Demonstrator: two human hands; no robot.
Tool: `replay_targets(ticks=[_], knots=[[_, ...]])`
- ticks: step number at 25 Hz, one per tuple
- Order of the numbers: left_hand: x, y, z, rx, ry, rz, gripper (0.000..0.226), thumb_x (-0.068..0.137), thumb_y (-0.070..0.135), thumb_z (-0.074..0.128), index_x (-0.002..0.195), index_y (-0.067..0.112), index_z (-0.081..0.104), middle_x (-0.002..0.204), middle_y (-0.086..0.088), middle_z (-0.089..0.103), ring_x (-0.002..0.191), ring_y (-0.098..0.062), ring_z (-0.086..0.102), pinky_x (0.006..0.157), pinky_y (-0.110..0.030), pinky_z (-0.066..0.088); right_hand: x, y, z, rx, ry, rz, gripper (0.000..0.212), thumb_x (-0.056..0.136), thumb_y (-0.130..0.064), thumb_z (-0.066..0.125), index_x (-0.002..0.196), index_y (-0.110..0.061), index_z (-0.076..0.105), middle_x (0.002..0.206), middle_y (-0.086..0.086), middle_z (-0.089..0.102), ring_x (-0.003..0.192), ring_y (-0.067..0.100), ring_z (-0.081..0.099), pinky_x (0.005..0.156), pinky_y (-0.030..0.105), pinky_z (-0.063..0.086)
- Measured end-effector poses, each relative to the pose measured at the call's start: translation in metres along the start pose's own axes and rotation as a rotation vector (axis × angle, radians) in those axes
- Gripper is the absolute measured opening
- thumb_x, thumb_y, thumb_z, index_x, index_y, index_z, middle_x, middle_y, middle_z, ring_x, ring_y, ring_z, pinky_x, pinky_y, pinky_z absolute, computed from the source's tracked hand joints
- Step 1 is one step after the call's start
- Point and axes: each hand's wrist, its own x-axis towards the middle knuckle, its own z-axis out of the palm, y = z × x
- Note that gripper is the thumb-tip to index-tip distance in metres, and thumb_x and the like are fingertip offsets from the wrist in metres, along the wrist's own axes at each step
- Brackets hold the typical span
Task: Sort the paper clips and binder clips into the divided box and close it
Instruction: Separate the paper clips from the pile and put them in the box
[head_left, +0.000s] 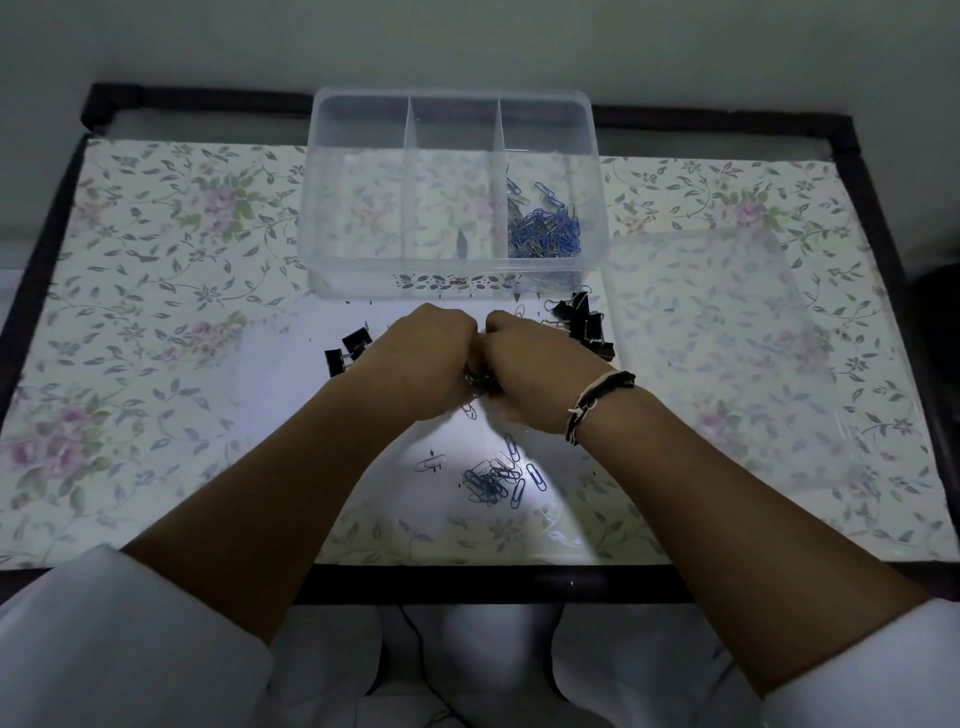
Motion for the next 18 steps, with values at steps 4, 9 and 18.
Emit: replay_targets(ticks=[4,9,18], knots=[[0.002,0.001,0.002,0.017,0.009,-0.018,0.021,0.078,0.017,0.069,0.069,0.015,0.05,0.067,-0.002,0.049,0.077,-0.031,0.063,0.057,-0.031,0.039,0.003,0.002,-0.003,-0.019,0.003,0.053,0.011,0.083,-0.002,0.055,0.084,-0.013,0.059,0.076,0.003,0.043,0.076,0.025,0.045,0.063,0.03,0.032],[-0.003,0.001,-0.016,-0.06,0.051,-0.001,0.005,0.076,0.011,0.071,0.079,0.009,0.073,0.078,-0.009,0.071,0.076,-0.024,0.067,0.065,-0.031,0.055,-0.006,0.018,-0.028,0.213,0.094,0.199,0.009,0.082,-0.009,0.067,0.077,-0.016,0.068,0.077,-0.001,0.065,0.071,0.017,0.057,0.058,0.021,0.037],[0.013,0.024,-0.079,-0.724,0.513,-0.062,0.008,0.08,0.017,0.074,0.085,0.017,0.079,0.074,0.005,0.076,0.068,-0.007,0.074,0.065,-0.022,0.06,0.005,0.064,-0.078,0.874,0.719,0.436,0.004,0.07,-0.015,0.074,0.073,-0.015,0.077,0.071,0.004,0.076,0.069,0.021,0.075,0.076,0.045,0.062]])
